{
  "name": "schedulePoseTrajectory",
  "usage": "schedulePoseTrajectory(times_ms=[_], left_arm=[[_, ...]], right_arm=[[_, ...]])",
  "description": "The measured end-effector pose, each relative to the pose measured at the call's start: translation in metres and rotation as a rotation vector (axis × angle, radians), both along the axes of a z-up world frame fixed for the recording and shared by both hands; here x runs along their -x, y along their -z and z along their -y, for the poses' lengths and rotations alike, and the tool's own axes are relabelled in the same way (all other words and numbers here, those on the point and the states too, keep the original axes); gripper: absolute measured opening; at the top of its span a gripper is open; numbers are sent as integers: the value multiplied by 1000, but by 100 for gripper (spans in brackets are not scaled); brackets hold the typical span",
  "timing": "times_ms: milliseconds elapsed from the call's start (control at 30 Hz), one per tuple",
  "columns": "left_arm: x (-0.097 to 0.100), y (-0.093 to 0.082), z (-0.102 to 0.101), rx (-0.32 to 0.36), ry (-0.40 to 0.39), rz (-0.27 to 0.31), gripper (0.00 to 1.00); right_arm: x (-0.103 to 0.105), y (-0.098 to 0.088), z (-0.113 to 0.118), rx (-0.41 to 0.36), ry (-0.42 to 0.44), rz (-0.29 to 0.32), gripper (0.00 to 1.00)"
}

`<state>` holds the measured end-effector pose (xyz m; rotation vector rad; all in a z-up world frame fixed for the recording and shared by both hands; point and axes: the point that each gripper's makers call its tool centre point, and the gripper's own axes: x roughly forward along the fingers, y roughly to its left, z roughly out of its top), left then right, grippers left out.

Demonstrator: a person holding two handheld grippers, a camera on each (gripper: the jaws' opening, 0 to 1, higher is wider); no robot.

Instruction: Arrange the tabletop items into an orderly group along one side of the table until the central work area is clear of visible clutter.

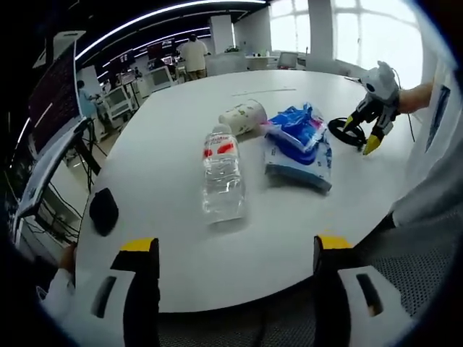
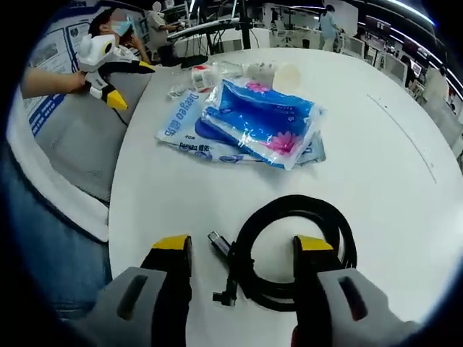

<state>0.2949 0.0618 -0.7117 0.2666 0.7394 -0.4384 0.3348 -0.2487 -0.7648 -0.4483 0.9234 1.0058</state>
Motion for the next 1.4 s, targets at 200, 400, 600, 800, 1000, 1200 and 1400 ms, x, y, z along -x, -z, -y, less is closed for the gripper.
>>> schedulePoseTrajectory(times_ms=[200, 400, 600, 800, 1000, 1200, 1400], left_arm=[[0, 2, -1, -4, -2, -7, 89], [-1, 1, -3, -12, -10, 1, 87], [-5, 1, -11, -17, -37, 16, 86], [-4, 4, -12, -29, -37, 8, 84], [-3, 3, -12, -33, -34, 4, 84], [-2, 5, -11, -38, -24, -6, 83], [-1, 6, -11, -44, -19, -8, 83]], right_arm=[[-8, 2, 5, 14, -14, 68, 43], [-10, 2, 5, -10, -5, 89, 39], [-8, 2, 4, -10, -41, 83, 16], [-8, 0, 3, -24, -6, 45, 12], [-8, -16, 3, -81, 39, 37, 8], [-24, -40, 14, -171, 169, 40, 6], [-39, -62, 36, -219, 277, 65, 5]])
